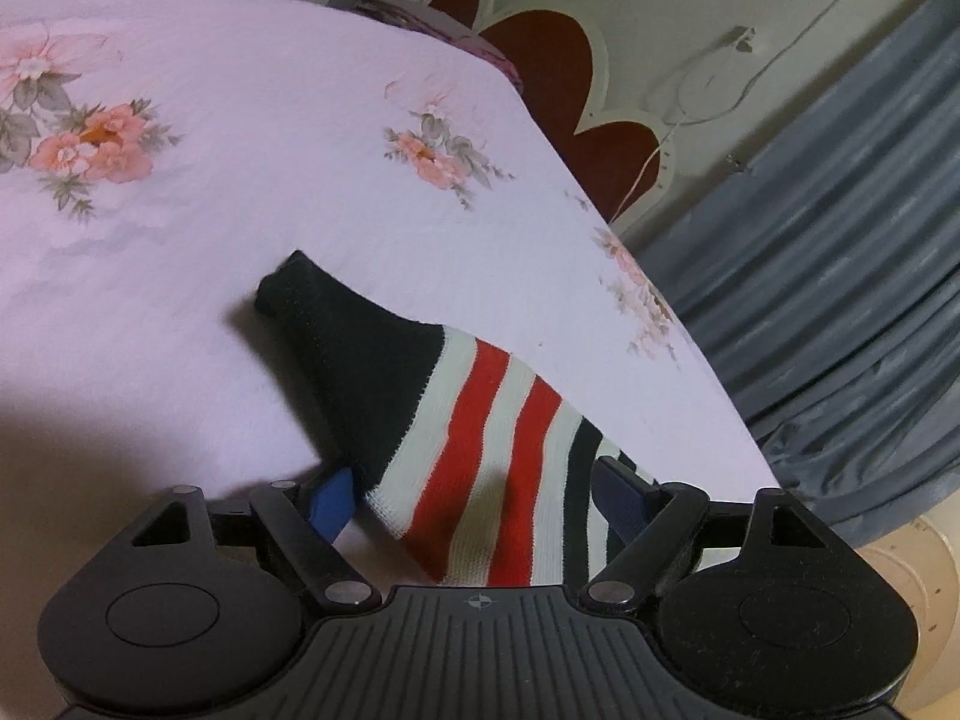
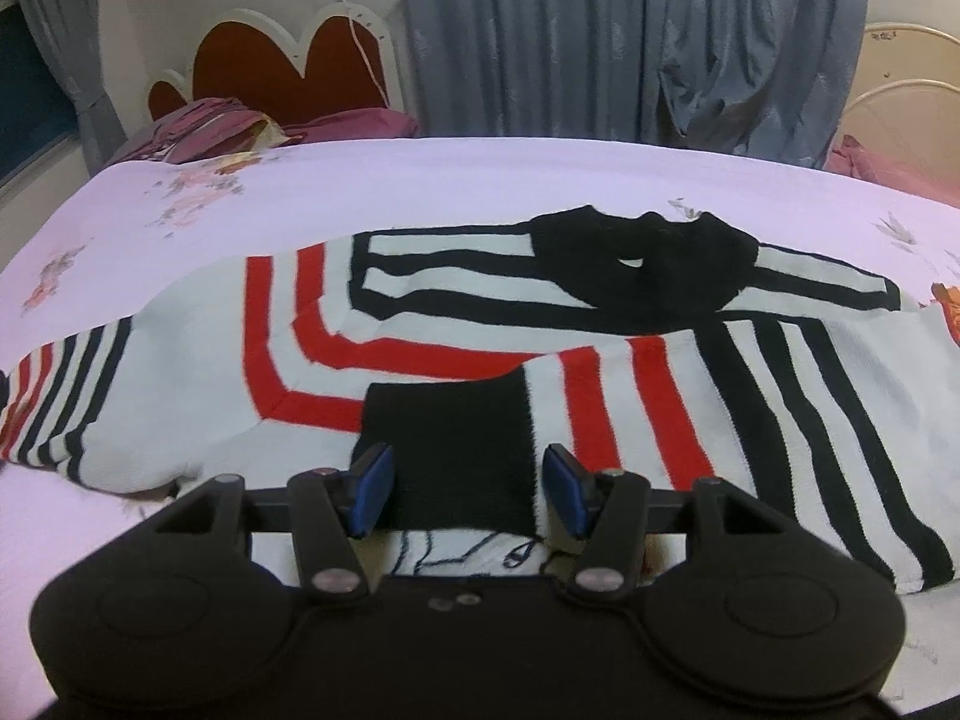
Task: Fold small clothes
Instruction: 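Move the left tool to the other sleeve and grasp its black cuff, then fold the held sleeve across the body over the first sleeve, release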
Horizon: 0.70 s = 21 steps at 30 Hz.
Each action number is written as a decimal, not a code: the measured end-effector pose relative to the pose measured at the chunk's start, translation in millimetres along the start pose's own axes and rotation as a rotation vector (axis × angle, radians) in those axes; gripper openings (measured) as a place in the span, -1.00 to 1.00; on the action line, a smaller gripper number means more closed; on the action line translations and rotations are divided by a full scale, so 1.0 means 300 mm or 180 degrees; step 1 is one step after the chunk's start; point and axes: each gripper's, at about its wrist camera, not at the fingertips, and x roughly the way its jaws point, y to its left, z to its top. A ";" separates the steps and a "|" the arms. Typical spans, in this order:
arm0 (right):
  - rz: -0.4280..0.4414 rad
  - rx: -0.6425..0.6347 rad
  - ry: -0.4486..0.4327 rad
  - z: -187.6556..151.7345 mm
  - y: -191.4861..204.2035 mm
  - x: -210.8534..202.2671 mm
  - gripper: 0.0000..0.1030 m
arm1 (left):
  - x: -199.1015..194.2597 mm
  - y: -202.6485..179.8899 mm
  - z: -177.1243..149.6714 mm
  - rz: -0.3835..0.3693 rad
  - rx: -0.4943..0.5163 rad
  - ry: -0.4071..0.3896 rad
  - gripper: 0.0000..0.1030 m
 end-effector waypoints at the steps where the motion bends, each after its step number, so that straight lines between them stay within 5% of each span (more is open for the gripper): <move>1: -0.0016 0.0003 -0.0003 0.000 -0.002 0.005 0.03 | -0.010 0.007 0.000 0.0020 -0.0010 0.0002 -0.04; 2: -0.0048 -0.0015 0.0010 -0.003 -0.001 0.013 0.03 | -0.006 0.019 0.002 0.0007 -0.0076 0.0019 -0.30; 7: -0.0151 -0.0200 0.0114 -0.018 0.017 0.050 0.07 | -0.012 0.031 0.005 0.0002 -0.0140 0.0025 -0.84; 13: -0.0132 -0.0132 0.0138 -0.009 -0.001 0.039 0.06 | -0.076 -0.133 -0.001 -0.0340 0.0307 -0.0059 -0.86; 21: 0.0054 0.0286 -0.0124 0.022 -0.120 -0.078 0.04 | -0.142 -0.649 -0.192 -0.1350 0.1442 0.0241 -0.86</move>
